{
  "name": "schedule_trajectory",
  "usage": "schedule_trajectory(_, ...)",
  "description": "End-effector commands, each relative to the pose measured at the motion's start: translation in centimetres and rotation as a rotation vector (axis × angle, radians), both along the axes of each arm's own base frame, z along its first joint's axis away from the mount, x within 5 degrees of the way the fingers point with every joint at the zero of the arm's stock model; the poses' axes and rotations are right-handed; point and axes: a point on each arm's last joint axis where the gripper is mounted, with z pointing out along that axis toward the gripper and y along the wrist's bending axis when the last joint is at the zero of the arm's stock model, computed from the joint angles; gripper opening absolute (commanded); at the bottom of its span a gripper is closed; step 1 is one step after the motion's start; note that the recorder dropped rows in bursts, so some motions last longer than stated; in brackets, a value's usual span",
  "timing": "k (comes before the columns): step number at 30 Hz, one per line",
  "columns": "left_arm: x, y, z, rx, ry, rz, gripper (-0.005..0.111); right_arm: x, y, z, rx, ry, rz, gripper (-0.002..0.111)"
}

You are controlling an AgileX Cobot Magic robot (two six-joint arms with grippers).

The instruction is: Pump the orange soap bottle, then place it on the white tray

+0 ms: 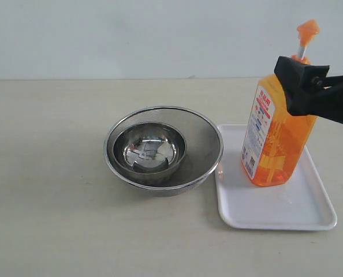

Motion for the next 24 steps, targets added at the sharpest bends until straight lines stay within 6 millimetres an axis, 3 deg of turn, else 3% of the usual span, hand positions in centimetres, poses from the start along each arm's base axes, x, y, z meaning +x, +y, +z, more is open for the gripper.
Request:
schedule_trajectory(1,0.0,0.0,-0.1,-0.003,0.001,0.004,0.005,-1.3,-0.3,0.5,0.007,0.054,0.026,0.099)
schedule_trajectory(4,0.0,0.0,-0.1,-0.003,0.001,0.004,0.005,-2.2,-0.6,0.9,0.001,0.070,0.044,0.074)
schedule_trajectory(10,0.0,0.0,-0.1,-0.003,0.001,0.004,0.005,-3.8,-0.9,1.1,-0.019,0.128,0.087,-0.001)
schedule_trajectory(24,0.0,0.0,-0.1,-0.003,0.001,0.004,0.005,-7.1,-1.6,0.8,-0.016,0.283,0.167,0.000)
